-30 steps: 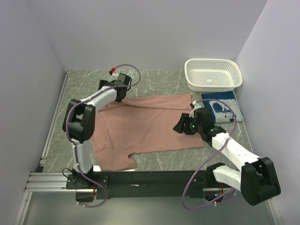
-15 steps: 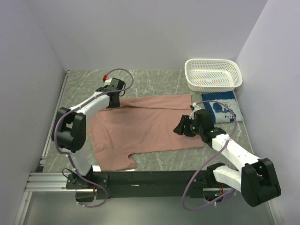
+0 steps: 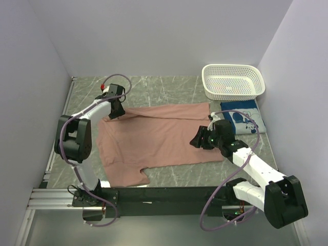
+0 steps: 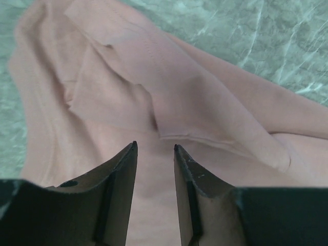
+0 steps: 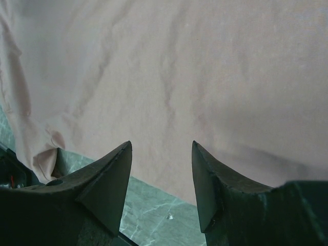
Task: Fold and stack the t-shirts
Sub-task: Fold the tshirt
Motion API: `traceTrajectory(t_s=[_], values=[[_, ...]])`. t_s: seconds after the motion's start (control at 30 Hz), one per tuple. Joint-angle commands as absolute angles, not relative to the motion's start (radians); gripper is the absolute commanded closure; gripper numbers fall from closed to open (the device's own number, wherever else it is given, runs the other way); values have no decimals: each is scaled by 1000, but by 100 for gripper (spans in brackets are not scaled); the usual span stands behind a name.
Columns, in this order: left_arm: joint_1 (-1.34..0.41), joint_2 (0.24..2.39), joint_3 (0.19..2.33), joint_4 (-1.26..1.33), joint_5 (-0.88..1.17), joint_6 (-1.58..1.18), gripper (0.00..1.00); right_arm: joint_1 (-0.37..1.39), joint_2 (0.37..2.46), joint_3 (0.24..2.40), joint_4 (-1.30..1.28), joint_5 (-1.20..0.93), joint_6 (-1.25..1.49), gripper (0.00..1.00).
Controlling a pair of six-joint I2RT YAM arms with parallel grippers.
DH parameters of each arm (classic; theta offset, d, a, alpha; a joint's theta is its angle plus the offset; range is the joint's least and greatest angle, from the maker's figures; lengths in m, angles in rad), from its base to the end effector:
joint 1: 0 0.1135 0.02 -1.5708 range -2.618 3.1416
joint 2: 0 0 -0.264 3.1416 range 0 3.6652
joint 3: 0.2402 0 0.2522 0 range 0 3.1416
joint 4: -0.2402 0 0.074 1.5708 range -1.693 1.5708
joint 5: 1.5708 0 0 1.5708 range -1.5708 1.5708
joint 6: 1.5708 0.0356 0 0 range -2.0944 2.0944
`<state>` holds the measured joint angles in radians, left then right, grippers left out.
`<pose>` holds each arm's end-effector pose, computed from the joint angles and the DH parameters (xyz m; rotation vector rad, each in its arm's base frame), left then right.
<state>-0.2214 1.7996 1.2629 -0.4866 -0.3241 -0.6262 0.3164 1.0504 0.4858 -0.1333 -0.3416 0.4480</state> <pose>0.3704 -0.0718 0.2049 -0.6182 2.4388 0.0843 0.1960 0.0767 0.1931 -0.0339 2.3442 0.7805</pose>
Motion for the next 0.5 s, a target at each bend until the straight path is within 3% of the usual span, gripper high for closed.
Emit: traceTrajectory(t_s=[0.0, 0.47], values=[[-215, 1835, 1318, -454, -275, -646, 60, 321, 1025, 482, -130, -342, 433, 43], [-204, 1934, 1338, -428, -275, -652, 60, 321, 1035, 489, -152, -333, 410, 43]])
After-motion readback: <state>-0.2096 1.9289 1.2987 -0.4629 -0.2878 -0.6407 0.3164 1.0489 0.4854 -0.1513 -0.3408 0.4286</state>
